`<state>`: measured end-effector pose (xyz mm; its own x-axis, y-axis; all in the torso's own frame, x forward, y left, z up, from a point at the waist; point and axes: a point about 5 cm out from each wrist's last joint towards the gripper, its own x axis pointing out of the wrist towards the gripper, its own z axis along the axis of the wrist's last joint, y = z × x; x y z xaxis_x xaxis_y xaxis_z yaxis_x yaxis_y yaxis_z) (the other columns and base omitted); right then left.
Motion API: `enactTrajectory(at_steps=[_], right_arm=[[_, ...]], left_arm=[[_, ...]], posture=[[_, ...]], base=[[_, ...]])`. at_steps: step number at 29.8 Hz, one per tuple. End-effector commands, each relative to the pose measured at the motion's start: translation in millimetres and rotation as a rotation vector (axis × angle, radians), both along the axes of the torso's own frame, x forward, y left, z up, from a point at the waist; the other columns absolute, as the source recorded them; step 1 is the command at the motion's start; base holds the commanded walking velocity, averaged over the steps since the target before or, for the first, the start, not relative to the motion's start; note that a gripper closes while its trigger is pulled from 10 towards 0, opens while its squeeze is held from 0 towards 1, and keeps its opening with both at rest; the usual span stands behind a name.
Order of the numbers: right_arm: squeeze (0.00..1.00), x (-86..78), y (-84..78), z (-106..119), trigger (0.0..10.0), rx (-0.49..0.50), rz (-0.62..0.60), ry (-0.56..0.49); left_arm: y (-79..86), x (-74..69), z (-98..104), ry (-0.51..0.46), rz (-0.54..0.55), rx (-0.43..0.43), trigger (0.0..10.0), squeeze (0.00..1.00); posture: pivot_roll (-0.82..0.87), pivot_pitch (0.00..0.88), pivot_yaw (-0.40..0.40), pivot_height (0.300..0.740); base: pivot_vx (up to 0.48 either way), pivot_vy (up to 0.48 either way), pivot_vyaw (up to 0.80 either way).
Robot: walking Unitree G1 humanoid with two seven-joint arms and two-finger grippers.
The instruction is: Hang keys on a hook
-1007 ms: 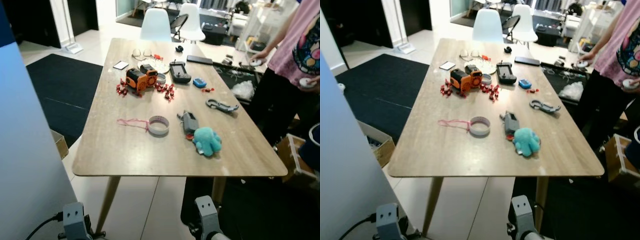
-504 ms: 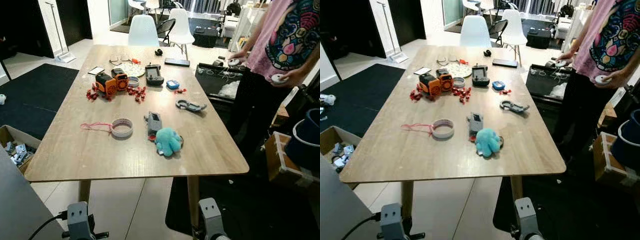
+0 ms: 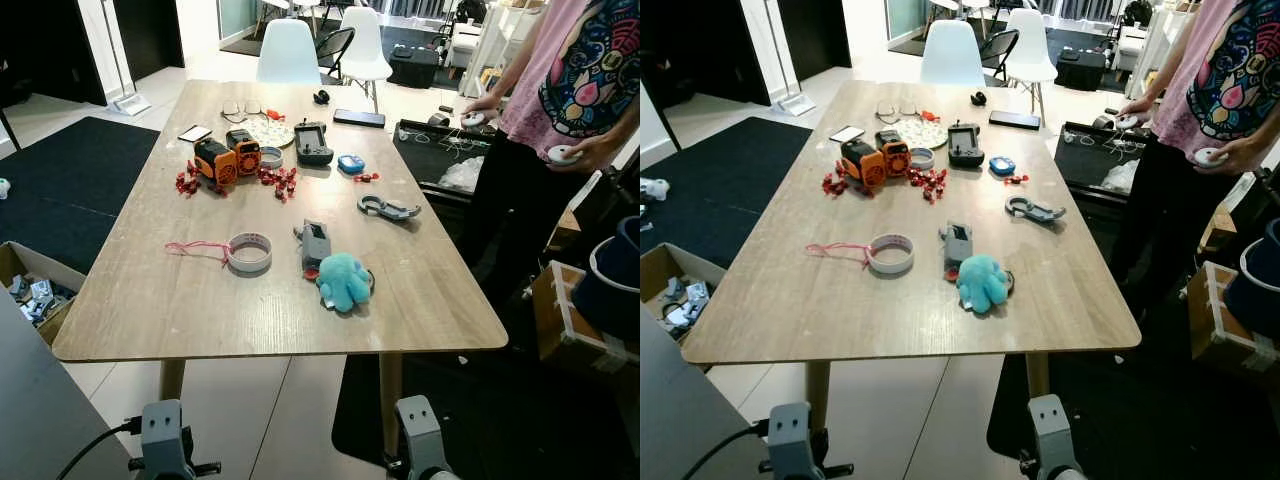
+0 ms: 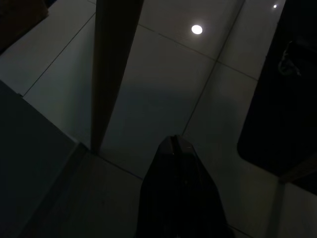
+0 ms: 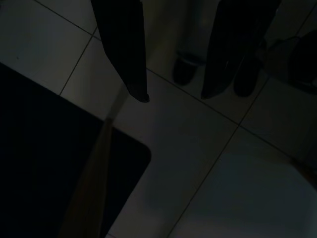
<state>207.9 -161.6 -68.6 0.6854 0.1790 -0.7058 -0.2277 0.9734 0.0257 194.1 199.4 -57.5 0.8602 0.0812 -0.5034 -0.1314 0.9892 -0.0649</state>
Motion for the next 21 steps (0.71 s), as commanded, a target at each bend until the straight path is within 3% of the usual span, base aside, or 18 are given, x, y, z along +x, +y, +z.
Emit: enactTrajectory(at_steps=[1,13,17,21], right_arm=[[0.00,-3.3,-4.2,-1.8,10.0,-0.007,-0.017,0.012],[0.00,-3.5,-13.5,-1.5,10.0,0.016,-0.131,0.008],[0.00,-4.9,-24.4,-1.0,10.0,-0.007,-0.177,-0.001],[0.00,-5.2,-46.1,3.7,10.0,-0.093,-0.251,-0.058]], left_arm=[[1.1,-5.0,-4.1,0.035,0.008,-0.004,10.0,0.00],[-1.2,-3.8,-5.0,0.056,-0.049,0.015,10.0,0.00],[-2.5,-0.3,-2.5,0.035,-0.058,0.018,10.0,0.00],[-0.7,0.9,-0.3,0.012,-0.039,0.024,10.0,0.00]], posture=[[0.08,0.037,-0.046,0.740],[0.07,0.025,-0.028,0.740],[0.07,0.017,-0.030,0.740],[0.07,0.013,-0.036,0.740]], base=[[0.000,0.000,0.00],[0.000,0.000,0.00],[0.000,0.000,0.00],[0.000,0.000,0.00]])
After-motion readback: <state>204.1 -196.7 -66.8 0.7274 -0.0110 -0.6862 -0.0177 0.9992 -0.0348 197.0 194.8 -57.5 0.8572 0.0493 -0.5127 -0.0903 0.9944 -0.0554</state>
